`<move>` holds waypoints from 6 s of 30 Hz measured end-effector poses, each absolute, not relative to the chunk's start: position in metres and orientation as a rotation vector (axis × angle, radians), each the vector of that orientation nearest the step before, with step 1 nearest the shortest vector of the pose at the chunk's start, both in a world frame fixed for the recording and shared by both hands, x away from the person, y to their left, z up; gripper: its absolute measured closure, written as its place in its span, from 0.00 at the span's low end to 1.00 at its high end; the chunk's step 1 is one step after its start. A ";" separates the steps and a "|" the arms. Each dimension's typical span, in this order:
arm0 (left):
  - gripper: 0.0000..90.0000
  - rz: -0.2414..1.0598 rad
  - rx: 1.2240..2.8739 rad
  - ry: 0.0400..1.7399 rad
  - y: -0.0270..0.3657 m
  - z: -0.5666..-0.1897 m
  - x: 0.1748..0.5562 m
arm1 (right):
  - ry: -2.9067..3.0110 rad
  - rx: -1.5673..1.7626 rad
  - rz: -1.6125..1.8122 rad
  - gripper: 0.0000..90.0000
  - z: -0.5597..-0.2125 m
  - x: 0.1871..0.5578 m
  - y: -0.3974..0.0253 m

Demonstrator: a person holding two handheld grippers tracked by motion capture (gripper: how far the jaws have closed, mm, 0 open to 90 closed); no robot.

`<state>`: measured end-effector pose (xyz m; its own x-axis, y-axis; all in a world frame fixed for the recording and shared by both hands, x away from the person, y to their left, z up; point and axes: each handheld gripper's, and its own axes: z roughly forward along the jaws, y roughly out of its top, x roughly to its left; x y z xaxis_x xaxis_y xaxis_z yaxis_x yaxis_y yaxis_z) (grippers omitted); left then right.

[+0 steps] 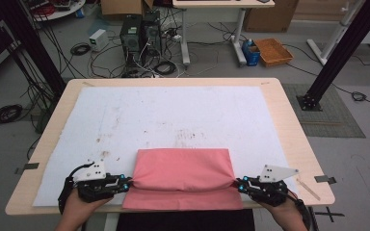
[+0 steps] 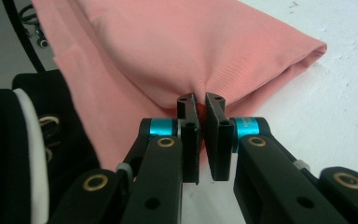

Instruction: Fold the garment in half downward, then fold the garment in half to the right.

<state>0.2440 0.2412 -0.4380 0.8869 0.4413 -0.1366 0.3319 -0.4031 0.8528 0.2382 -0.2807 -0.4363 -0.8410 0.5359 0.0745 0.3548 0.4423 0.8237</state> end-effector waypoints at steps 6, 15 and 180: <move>0.92 0.088 2.025 0.530 0.242 -0.442 0.229 | 2.492 0.753 1.351 0.95 -0.436 0.216 -0.285; 0.92 0.049 2.018 0.541 0.248 -0.449 0.215 | 2.499 0.743 1.338 0.95 -0.442 0.197 -0.286; 0.22 0.297 1.999 0.896 0.207 -0.423 0.328 | 2.327 0.998 1.351 0.24 -0.408 0.394 -0.244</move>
<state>0.3281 0.2065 -0.4228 0.7086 0.6934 -0.1308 0.4777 -0.3350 0.8121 0.3940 -0.2437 -0.4077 -0.7258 0.6800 0.1036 0.4272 0.3276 0.8427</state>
